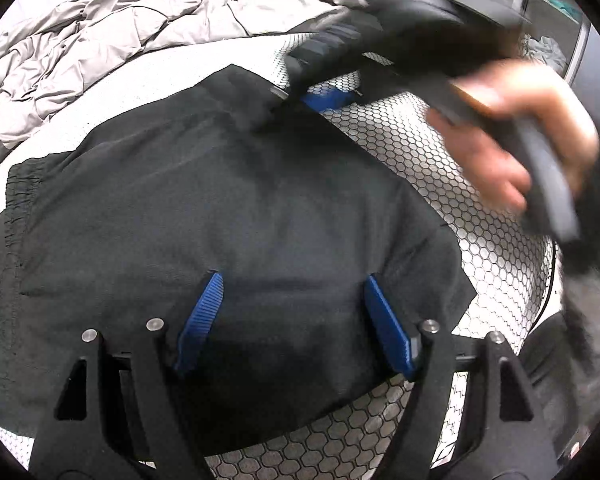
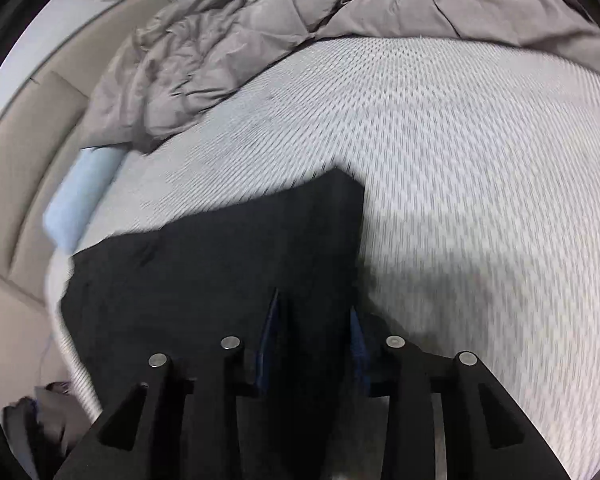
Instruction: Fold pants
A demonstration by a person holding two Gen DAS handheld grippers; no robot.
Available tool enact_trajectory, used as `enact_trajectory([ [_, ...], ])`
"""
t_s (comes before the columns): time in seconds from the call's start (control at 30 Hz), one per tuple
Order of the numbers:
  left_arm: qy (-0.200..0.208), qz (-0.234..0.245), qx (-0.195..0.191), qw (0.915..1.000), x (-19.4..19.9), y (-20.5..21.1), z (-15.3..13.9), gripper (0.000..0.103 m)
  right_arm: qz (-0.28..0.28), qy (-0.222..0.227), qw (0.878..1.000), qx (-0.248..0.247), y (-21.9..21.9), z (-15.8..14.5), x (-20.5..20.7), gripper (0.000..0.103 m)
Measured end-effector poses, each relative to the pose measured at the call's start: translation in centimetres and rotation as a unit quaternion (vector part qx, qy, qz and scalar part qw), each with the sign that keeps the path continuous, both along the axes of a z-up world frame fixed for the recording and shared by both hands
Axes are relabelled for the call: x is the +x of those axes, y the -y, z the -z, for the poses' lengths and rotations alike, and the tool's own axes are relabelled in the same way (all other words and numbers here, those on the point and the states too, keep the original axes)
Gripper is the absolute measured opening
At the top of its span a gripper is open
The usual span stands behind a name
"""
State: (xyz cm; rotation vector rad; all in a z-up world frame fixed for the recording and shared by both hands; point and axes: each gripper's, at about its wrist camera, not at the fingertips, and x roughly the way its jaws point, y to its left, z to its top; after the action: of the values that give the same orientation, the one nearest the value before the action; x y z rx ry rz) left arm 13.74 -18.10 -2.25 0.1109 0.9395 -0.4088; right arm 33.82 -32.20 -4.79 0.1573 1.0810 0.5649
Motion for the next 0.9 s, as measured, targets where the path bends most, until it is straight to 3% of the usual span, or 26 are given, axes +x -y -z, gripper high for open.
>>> enact_trajectory([
  [0.17,0.004,-0.004,0.003,1.0,-0.1,0.4,0.0,0.072,0.0,-0.01,1.0,0.018,1.4,1.6,-5.5,0.038],
  [0.27,0.005,-0.009,-0.015,0.9998,-0.3,-0.4,-0.4,0.072,0.004,0.02,1.0,-0.011,0.6,1.3,-7.3,0.038],
  [0.4,0.026,-0.039,-0.035,0.9983,-0.8,-3.0,-1.9,0.07,0.018,0.102,0.993,-0.057,0.8,-1.8,-9.4,0.038],
  [0.47,0.039,-0.065,-0.037,0.9964,-0.3,-4.9,-2.4,0.065,0.025,0.135,0.989,-0.051,1.0,-3.1,-10.1,0.038],
  [0.53,0.025,-0.084,-0.04,0.9954,1.0,-6.5,-1.9,0.053,0.006,0.16,0.986,-0.054,-1.0,-3.6,-10.2,0.038],
  [0.57,0.013,-0.094,-0.04,0.9946,1.7,-7.2,-1.4,0.041,-0.011,0.163,0.985,-0.061,-1.9,-3.5,-10.4,0.038],
  [0.6,0.005,-0.102,-0.041,0.994,2.3,-7.7,-0.9,0.036,-0.028,0.16,0.984,-0.072,-2.8,-3.1,-10.4,0.038],
  [0.7,0.002,-0.101,-0.044,0.9939,3.2,-8.4,-0.4,0.034,-0.078,0.138,0.979,-0.126,-5.2,-0.6,-11.0,0.038],
  [0.77,0.003,-0.094,-0.037,0.9949,3.1,-8.6,-0.4,0.034,-0.091,0.158,0.963,-0.201,-6.8,1.0,-11.2,0.035],
  [0.8,0.004,-0.095,-0.035,0.9949,3.1,-8.9,-0.2,0.034,-0.086,0.174,0.955,-0.223,-6.7,1.0,-11.5,0.035],
  [0.9,0.008,-0.096,-0.036,0.9947,2.3,-9.8,-0.1,0.034,-0.046,0.172,0.956,-0.232,-4.5,0.8,-12.0,0.035],
])
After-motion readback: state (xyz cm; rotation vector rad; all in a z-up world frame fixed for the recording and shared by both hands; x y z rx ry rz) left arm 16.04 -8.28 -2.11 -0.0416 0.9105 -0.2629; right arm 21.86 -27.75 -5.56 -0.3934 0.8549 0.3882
